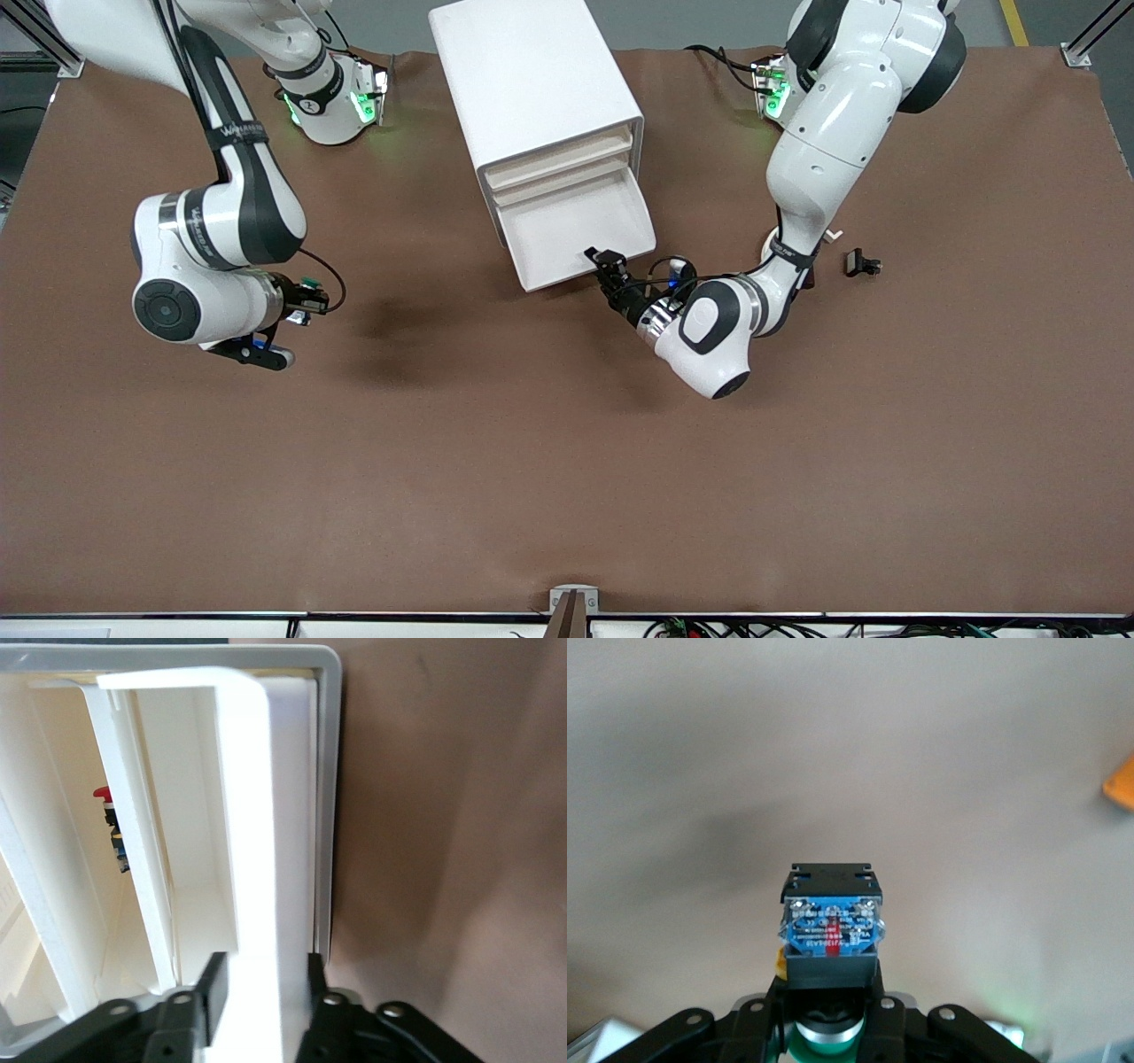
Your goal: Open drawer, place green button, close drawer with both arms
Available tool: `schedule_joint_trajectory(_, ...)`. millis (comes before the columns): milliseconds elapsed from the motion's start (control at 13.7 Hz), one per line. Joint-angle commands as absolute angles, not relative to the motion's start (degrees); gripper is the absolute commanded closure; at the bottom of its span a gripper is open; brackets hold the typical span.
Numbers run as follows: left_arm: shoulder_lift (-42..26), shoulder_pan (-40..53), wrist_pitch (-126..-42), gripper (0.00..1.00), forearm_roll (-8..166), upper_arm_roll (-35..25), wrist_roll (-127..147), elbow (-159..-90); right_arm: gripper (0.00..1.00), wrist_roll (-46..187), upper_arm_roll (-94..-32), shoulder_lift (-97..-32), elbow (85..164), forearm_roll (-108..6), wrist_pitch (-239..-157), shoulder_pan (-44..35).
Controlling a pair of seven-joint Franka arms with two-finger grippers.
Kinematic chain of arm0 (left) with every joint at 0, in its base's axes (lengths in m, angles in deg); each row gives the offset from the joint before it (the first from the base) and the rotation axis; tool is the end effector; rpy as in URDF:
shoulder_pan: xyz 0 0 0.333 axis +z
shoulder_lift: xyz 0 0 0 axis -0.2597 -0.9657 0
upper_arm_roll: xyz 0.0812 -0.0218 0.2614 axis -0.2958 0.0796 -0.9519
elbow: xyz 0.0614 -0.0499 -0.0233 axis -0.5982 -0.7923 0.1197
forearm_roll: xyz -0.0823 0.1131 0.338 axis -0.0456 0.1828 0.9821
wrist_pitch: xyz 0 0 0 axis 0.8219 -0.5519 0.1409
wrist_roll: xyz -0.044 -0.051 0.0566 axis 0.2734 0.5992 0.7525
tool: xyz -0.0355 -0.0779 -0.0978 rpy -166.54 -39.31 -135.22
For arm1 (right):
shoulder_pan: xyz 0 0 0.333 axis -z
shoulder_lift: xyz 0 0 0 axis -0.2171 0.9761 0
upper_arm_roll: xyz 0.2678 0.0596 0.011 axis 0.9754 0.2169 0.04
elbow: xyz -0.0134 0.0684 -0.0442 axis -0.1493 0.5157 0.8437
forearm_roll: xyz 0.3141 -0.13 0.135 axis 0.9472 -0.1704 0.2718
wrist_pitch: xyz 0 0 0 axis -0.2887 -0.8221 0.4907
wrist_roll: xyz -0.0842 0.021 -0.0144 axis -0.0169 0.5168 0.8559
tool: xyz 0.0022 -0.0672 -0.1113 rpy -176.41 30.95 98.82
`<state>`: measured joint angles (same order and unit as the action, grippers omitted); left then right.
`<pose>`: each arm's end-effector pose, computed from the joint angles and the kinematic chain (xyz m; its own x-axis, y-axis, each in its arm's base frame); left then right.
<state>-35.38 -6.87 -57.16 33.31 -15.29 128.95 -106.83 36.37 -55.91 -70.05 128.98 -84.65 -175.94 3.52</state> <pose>0.4706 -0.3775 0.1363 -0.5825 0.8049 -0.1132 0.3289 0.1060 -0.9384 0.5193 0.1053 0.3042 0.8379 -0.3388 -0.4280 -0.2934 -0.9407 0.1703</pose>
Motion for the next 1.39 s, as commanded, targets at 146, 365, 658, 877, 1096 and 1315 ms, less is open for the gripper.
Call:
schedule_joint_trajectory(146, -34.0, -6.2, -56.1, 0.0, 42.4, -15.2, 128.6, -98.5, 0.83, 16.4, -55.8, -69.9, 119.2, -78.8, -167.2, -5.8)
schedule_joint_trajectory(365, -30.7, -6.0, -56.0, 0.0, 56.3, -15.0, 126.7, -96.0, 0.83, 0.9, -55.8, -69.3, 116.7, -72.5, -168.3, -13.6)
schedule_joint_trajectory(658, -26.8, -1.8, -56.5, 0.0, 65.3, -15.0, 115.3, -93.7, 0.83, -16.4, -55.9, -67.1, 115.4, -70.6, -178.1, -23.4)
schedule_joint_trajectory(877, -23.0, 1.3, -56.6, 0.0, 70.4, -15.0, 104.8, -93.6, 0.83, -24.1, -55.9, -64.2, 115.3, -70.6, -184.6, -28.5)
schedule_joint_trajectory(1096, -20.9, 1.4, -57.4, 0.0, 77.8, -15.0, 99.4, -93.6, 0.83, -28.8, -55.8, -62.0, 115.4, -70.3, -190.2, -31.0)
schedule_joint_trajectory(1315, -19.7, 1.7, -58.2, 0.0, 83.4, -15.3, 83.7, -93.7, 0.84, -30.5, -55.9, -60.1, 115.5, -67.5, -194.1, -32.8)
